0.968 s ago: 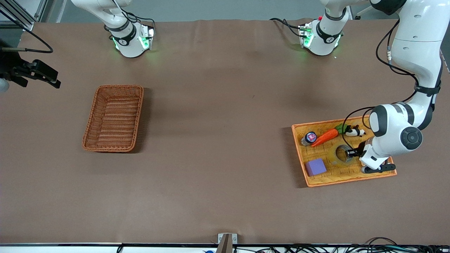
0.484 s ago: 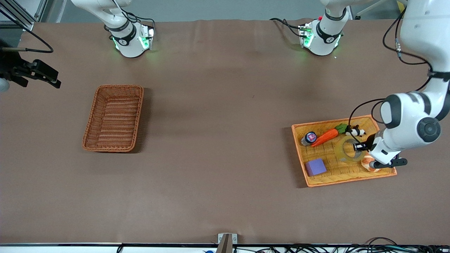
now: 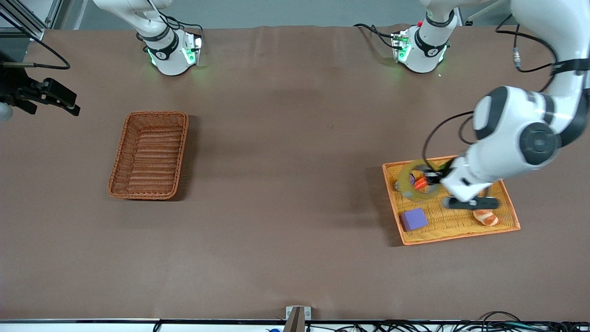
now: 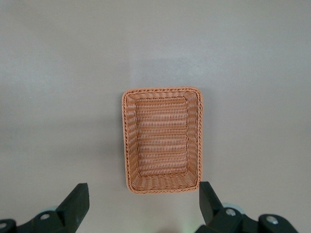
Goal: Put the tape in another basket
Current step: 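Carry the tape with the left gripper and set it on the table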
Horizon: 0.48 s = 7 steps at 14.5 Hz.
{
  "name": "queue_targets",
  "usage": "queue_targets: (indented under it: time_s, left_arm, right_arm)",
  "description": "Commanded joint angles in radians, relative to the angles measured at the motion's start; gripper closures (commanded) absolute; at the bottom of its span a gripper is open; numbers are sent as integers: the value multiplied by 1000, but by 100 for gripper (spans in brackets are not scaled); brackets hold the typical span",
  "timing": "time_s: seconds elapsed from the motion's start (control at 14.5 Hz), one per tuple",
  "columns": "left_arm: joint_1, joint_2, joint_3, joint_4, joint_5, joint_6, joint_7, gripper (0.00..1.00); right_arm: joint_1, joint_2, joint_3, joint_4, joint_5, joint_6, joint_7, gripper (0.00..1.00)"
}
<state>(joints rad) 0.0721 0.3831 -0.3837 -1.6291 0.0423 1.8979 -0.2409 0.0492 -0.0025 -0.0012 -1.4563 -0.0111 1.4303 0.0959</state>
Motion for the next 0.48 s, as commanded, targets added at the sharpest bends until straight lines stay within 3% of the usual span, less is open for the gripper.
queue_targets:
  time_s: [0.0, 0.28, 0.41]
  left_arm:
    - [-104, 89, -9, 86, 18, -19, -53, 100]
    - [-308, 258, 0, 231, 25, -13, -272, 100]
    - [-414, 348, 19, 320, 97, -10, -365, 100]
  right_arm:
    - [9, -13, -2, -3, 5, 1, 10, 0]
    - [14, -13, 0, -4, 6, -5, 13, 0]
    - [20, -13, -2, -4, 5, -1, 11, 0]
